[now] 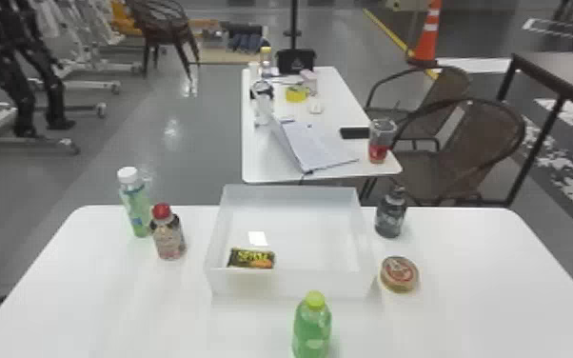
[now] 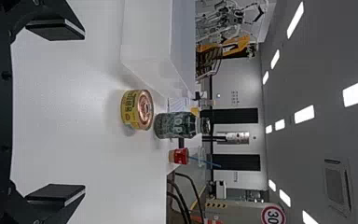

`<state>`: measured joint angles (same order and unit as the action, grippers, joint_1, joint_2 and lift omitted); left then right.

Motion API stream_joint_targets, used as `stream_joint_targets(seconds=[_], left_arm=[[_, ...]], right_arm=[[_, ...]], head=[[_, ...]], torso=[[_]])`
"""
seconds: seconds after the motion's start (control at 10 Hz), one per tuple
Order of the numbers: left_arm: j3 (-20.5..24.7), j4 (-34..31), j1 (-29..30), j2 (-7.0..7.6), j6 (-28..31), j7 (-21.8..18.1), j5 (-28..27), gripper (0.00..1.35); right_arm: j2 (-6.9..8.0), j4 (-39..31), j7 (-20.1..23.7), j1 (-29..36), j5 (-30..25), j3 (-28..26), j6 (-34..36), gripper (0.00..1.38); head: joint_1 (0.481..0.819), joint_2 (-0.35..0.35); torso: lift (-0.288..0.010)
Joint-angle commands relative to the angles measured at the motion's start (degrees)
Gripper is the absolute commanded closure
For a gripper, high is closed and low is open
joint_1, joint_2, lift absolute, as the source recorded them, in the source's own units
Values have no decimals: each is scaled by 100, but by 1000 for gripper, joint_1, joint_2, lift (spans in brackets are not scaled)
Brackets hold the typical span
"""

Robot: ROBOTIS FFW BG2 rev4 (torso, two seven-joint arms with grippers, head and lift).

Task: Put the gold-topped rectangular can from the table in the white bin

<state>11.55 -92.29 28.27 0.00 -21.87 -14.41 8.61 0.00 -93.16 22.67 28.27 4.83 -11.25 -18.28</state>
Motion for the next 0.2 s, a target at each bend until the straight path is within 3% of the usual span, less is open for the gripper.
stream_joint_targets(seconds=[0.0, 0.1], left_arm=[[-47, 18, -6, -15, -1, 9, 62, 125], [-82, 27, -15, -15, -1, 26, 71, 125]], right_arm=[[5, 0, 0, -6, -9, 0, 9, 134], [5, 0, 0, -6, -9, 0, 9, 134]], head=[[549, 0], [549, 0]], torso=[[-100], [-100]])
